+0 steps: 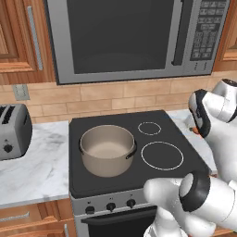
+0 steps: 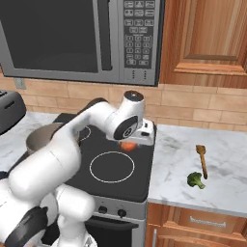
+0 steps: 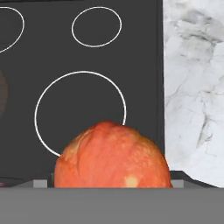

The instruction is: Put the broccoli and squash in the pot. Retrieve the spatula and lightly stir the vegetables in the pot.

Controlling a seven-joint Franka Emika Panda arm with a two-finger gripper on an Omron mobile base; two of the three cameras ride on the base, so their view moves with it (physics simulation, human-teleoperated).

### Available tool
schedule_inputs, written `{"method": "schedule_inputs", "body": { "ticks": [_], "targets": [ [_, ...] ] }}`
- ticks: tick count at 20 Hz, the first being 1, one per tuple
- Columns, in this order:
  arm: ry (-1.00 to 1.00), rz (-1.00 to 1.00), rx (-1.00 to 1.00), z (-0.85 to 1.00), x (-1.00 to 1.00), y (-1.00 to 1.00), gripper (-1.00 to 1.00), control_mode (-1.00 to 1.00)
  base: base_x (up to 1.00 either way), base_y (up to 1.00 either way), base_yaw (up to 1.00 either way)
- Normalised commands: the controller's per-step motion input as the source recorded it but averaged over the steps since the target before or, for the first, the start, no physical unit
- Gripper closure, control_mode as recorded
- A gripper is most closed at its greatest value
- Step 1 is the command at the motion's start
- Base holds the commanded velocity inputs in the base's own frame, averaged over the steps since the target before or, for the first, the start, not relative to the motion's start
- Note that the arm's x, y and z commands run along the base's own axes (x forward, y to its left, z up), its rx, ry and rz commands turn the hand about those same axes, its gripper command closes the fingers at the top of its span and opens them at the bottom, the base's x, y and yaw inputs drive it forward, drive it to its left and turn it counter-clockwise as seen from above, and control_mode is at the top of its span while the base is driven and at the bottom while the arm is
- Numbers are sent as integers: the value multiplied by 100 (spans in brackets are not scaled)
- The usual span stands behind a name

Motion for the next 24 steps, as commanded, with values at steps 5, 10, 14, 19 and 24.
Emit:
{"method": "schedule_inputs", "body": {
  "ticks": [5,10,14,19,24],
  "targets": [
    [-1,14,-12,42,-8,100,100,-100,0,0,0],
    [0,21,-15,18,0,100,100,-100,0,0,0],
    [0,28,-12,24,0,100,100,-100,0,0,0],
    [0,31,-2,3,0,100,100,-100,0,0,0],
    [-5,33,1,0,5,100,100,-100,0,0,0]
  ]
}}
